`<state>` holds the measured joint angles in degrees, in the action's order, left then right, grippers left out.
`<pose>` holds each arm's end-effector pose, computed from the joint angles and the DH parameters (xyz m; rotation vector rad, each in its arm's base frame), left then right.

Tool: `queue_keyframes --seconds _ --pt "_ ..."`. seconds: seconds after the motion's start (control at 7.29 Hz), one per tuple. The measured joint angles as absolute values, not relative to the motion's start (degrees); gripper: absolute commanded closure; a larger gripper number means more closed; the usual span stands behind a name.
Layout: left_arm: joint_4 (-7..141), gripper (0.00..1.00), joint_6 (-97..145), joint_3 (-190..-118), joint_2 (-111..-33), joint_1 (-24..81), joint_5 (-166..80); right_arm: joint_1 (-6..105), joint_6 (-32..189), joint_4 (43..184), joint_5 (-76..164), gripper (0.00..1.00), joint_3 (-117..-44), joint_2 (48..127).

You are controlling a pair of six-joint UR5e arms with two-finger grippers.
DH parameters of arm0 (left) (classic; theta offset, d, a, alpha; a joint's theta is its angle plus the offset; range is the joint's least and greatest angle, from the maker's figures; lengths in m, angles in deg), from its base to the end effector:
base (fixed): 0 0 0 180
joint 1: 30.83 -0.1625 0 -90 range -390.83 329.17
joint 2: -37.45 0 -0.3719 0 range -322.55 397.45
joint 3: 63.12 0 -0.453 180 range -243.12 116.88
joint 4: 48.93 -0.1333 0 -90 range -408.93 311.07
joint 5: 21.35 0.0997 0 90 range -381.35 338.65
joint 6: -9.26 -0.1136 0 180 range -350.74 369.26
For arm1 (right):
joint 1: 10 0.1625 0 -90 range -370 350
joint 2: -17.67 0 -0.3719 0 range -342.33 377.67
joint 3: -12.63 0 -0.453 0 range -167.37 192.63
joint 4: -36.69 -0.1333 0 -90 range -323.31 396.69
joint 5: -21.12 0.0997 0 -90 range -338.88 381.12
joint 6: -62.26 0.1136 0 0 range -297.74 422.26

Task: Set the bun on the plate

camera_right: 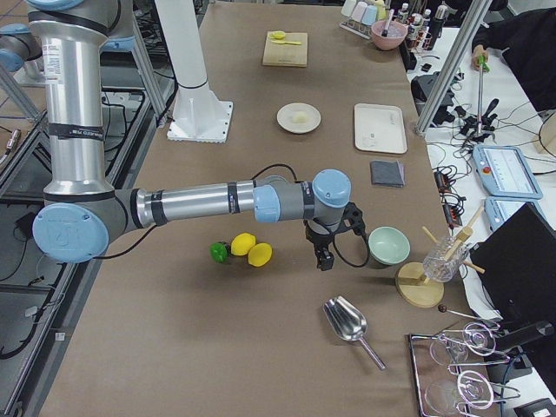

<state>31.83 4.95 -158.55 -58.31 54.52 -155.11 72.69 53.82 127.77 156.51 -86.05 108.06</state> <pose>-0.0072 -0.5867 0.5232 0.0301 0.7647 0.1617 -0.0186 -0.5568 0.5357 0.1275 -0.7932 -0.3099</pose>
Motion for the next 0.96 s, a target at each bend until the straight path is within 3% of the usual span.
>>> queue_keyframes --seconds 0.96 --pt "33.03 0.02 4.05 -159.19 -55.53 55.64 -157.1 72.7 55.87 127.71 154.09 0.0 -86.07 108.36"
